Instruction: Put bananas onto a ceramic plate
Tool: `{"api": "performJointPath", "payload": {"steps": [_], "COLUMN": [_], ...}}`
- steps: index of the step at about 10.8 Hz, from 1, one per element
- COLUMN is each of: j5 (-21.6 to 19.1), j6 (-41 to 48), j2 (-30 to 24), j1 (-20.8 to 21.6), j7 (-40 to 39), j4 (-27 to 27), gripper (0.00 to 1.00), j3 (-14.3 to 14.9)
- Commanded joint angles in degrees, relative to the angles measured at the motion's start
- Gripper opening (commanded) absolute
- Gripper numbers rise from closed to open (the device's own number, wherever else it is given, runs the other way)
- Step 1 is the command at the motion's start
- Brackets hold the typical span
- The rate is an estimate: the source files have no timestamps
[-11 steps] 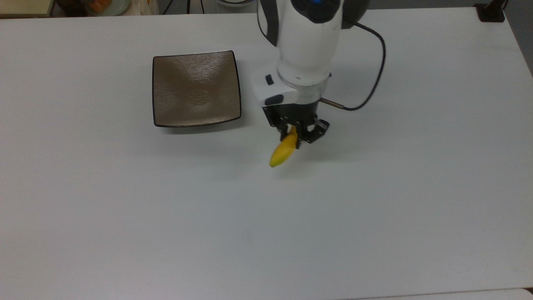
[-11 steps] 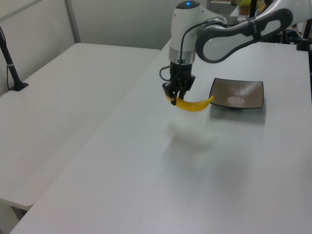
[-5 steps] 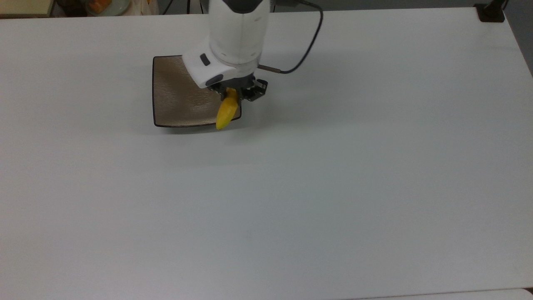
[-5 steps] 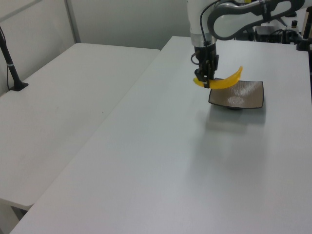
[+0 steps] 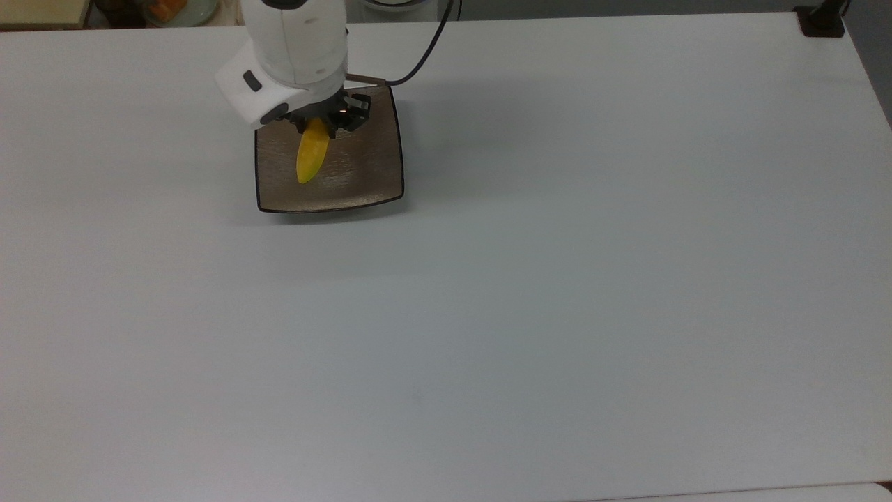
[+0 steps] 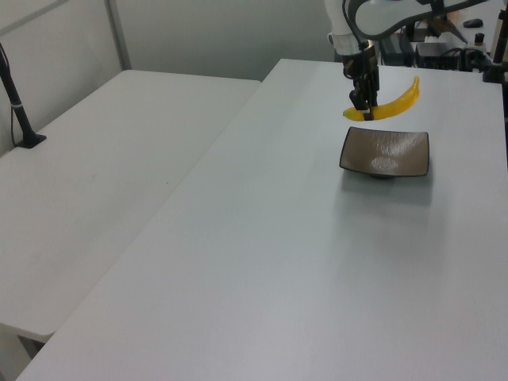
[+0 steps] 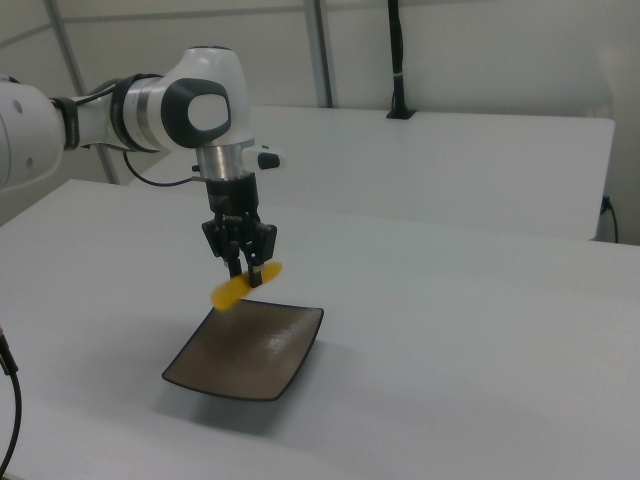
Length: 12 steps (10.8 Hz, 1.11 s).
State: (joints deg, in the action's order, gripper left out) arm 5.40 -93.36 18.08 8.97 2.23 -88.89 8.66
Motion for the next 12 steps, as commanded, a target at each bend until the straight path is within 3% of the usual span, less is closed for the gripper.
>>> {"api": "performJointPath", "payload": {"steps": [1,4,7,9,12], "j5": [2.4,2.2,-1.1,-5.5,-4.8], "j6": [2.8,4.6,3.0,-2.0,-8.8], "j2": [-2.1,-2.0,-2.6,-4.4,-9.0], "j1": [0.8,1.3,1.4,0.9,-0.2], "j7": [-0.6,-1.7,-1.1,2.5,7.8], "j4": [-2.9,-2.9,-1.3,-0.5,-3.0], "gripper": [1.0,1.0,1.0,1.0,1.0], "j3": [0.2,-0.4,-1.4,-4.3,-9.6]}}
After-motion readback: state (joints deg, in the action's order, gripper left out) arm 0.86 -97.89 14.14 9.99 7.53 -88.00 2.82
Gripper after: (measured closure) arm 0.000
